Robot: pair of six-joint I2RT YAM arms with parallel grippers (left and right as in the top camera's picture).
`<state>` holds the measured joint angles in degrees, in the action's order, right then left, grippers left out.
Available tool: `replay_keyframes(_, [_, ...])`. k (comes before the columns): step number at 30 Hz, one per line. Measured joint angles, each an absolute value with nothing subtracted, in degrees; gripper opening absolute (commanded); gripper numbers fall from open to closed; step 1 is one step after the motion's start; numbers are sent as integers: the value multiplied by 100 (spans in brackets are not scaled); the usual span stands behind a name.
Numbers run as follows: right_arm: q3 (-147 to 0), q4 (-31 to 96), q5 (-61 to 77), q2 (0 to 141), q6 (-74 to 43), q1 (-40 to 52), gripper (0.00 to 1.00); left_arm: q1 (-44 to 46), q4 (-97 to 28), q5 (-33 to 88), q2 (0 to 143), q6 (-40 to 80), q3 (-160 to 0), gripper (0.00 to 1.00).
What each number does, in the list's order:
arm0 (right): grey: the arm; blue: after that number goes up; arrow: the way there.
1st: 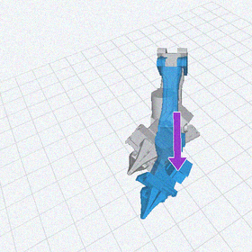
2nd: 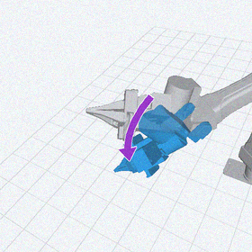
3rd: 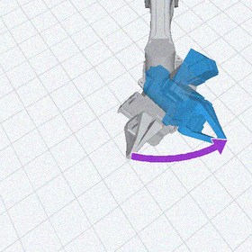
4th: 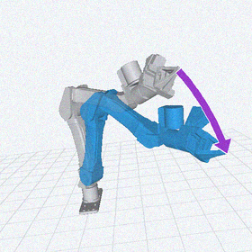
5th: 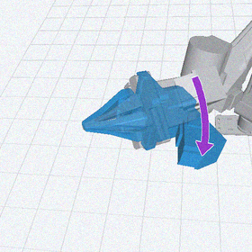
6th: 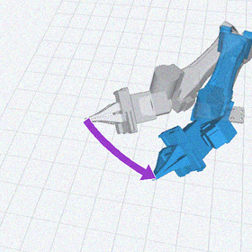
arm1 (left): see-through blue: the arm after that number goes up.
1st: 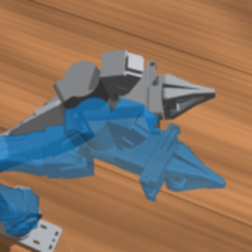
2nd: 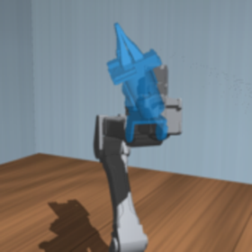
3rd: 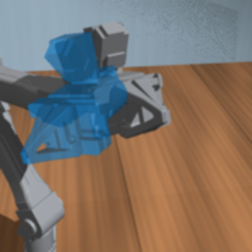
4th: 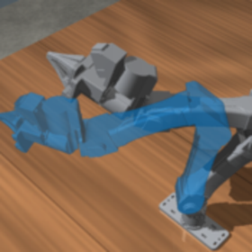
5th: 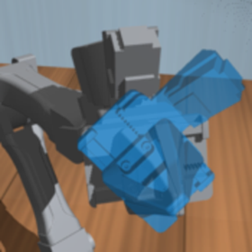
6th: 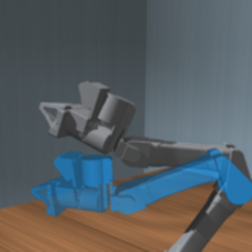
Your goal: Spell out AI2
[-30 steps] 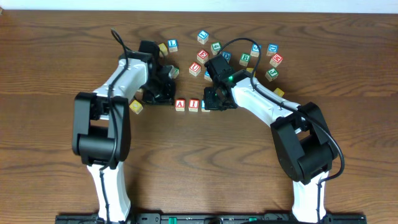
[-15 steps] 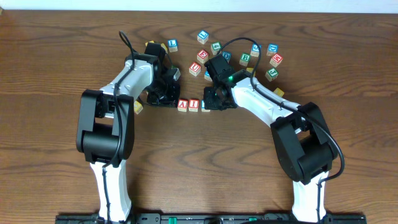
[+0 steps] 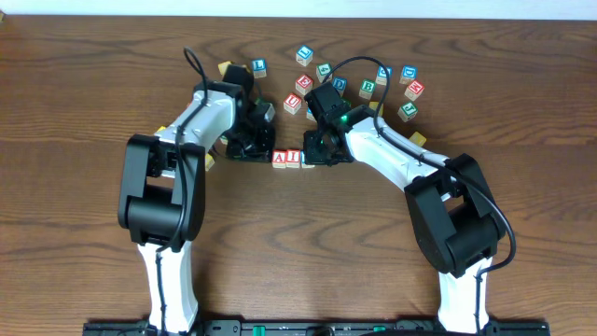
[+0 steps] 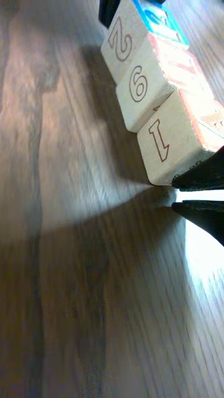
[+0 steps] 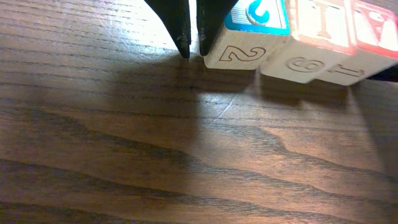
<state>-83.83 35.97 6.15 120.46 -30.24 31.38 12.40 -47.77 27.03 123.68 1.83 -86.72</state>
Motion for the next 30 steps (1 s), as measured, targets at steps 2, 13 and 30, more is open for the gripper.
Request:
replay_keyframes(2, [-8383, 3592, 585, 12046, -3041, 3135, 1, 1299, -4786, 2698, 12368, 198, -8672, 8])
replay_keyframes(13, [-8381, 3568, 552, 12046, -3197, 3135, 1, 1323, -4792, 2687, 12368, 279, -8672, 8])
replay_keyframes(30, [-8381, 3820, 611, 12046, -3253, 3055, 1, 1437, -4790, 2687, 12368, 185, -8672, 8])
